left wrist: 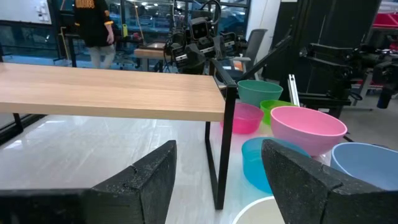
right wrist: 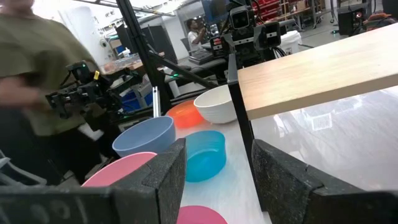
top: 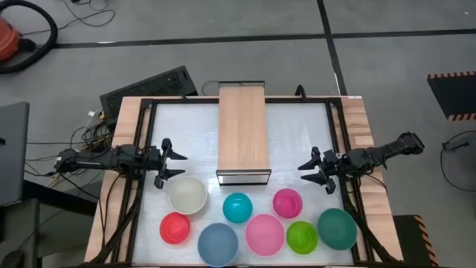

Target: Place and stack bowls onto a shelf

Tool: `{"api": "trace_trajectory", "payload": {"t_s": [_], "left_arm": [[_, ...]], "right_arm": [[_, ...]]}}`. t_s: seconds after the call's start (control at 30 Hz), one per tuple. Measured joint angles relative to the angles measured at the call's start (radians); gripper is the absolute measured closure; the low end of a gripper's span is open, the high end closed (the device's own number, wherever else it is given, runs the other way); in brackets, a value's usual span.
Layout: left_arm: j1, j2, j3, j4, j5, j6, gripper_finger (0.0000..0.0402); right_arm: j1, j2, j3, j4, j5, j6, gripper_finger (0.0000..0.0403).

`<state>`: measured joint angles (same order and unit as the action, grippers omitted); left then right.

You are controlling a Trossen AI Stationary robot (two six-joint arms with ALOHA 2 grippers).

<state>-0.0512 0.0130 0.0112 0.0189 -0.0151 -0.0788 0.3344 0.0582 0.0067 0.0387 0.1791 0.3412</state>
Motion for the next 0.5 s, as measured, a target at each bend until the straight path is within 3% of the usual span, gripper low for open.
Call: {"api": "trace_trajectory", "payload": {"t_s": [0.5], "left_arm": [[0.0,0.0,0.0,0.0,0.0,-0.005,0.018]], "right_arm": [[0.0,0.0,0.0,0.0,0.0,0.0,0.0194]]}}
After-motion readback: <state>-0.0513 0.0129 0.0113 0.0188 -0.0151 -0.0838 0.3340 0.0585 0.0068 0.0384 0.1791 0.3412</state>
